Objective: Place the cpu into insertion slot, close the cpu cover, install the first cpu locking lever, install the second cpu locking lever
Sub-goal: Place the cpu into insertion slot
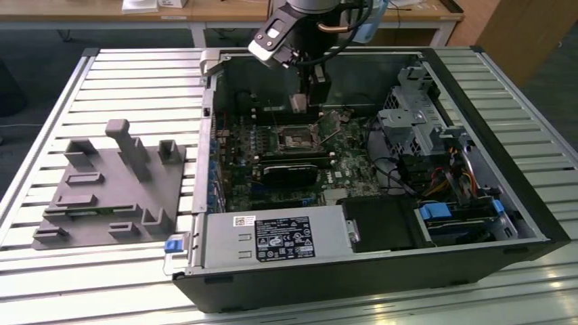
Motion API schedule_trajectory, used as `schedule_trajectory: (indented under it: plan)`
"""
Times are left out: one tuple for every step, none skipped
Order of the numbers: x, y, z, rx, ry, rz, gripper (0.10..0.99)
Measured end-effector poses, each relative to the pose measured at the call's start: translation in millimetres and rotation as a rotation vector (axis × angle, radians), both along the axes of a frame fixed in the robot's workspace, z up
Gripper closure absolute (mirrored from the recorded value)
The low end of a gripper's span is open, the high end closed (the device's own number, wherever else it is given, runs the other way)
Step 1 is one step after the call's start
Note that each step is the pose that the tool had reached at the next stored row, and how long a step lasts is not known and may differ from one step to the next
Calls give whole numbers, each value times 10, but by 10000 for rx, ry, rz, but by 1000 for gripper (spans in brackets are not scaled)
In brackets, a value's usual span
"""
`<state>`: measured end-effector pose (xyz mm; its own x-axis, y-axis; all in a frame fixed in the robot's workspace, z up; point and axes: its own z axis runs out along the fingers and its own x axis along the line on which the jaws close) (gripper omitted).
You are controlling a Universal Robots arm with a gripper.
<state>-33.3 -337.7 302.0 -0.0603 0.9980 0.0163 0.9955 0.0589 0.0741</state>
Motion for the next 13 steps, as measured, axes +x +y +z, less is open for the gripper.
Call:
schedule_trajectory:
  plan:
    - [-2,6,-15,-3,1,-1,545]
    - [-3,12,-31,-5,1,0,545]
    - [-4,21,-49,-5,0,1,545]
    - [-4,31,-67,-5,0,0,545]
    - [-5,43,-85,-4,1,0,545]
    - [-5,57,-103,-5,2,-1,545]
    - [-5,71,-121,-8,3,-20,545]
    - [-6,86,-140,-12,6,-69,545]
    - [-6,96,-159,-12,8,-141,545]
    - [-6,104,-177,-14,11,-200,545]
    - [-6,107,-196,-16,11,-215,545]
    - [-6,108,-213,-19,12,-215,545]
    - [-6,108,-231,-21,12,-215,545]
